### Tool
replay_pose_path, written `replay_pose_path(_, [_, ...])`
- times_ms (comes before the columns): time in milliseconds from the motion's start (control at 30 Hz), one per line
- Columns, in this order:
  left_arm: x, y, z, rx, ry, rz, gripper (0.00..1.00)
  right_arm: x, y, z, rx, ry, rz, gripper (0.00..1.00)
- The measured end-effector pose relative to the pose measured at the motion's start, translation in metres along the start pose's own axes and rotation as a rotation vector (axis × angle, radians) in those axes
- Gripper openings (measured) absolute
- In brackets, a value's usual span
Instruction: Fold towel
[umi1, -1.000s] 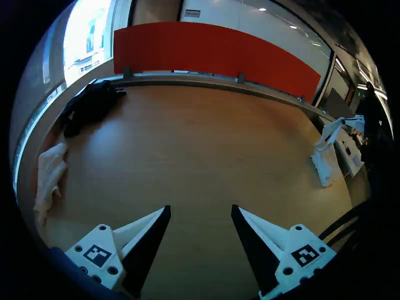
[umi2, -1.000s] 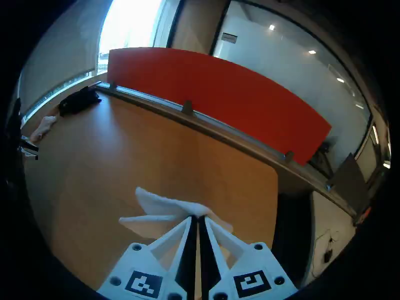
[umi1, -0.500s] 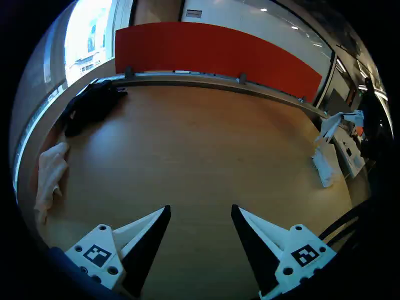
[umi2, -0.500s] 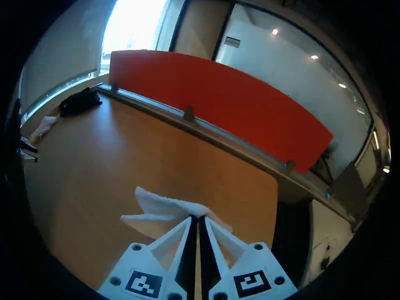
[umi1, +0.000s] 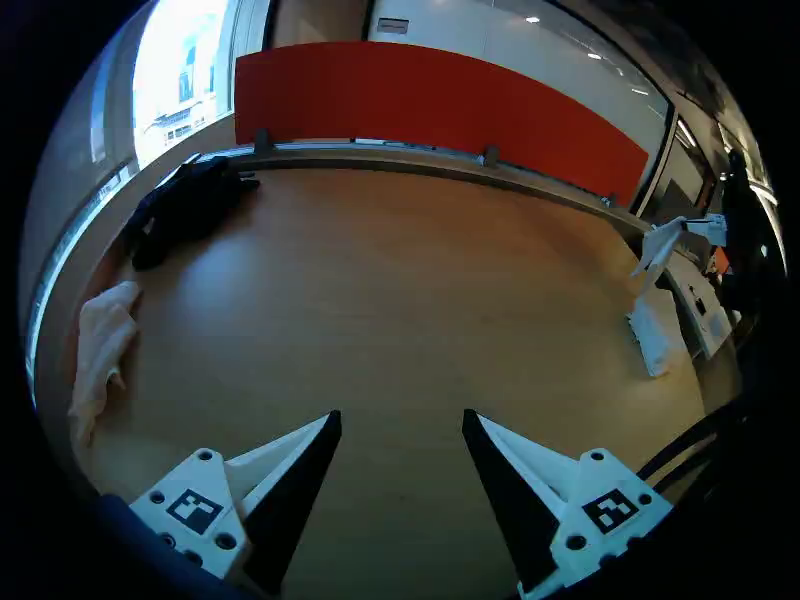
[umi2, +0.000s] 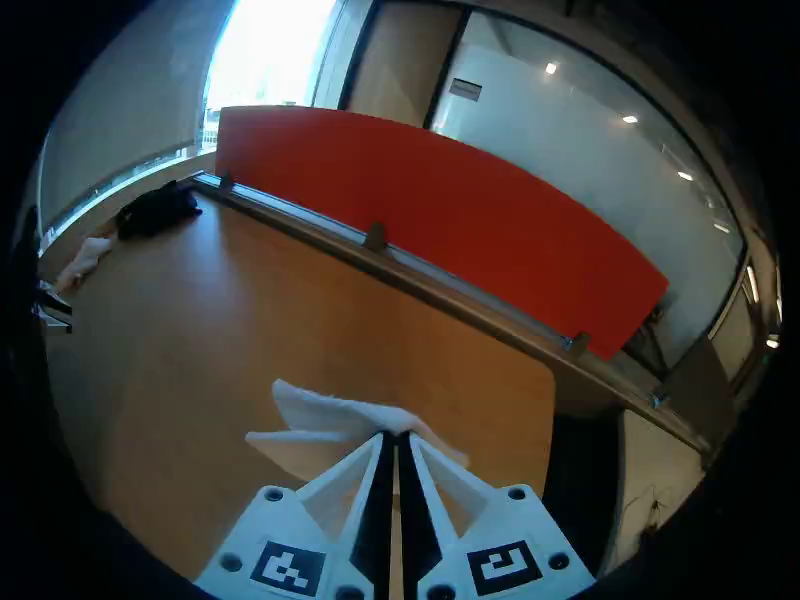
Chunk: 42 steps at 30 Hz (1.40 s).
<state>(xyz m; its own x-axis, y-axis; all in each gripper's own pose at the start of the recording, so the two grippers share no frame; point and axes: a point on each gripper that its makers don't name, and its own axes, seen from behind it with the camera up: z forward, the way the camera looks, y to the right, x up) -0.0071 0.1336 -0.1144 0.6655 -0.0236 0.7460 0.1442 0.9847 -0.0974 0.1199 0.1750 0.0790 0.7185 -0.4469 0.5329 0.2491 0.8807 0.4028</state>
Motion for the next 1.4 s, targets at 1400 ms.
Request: replay_pose_path(1400, [-0.004, 0.014, 0.004, -0.034, -0.016, 0.020, 0.89, -0.117, -0.007, -0.054, -0.045, -0.149, 0.084, 0.03])
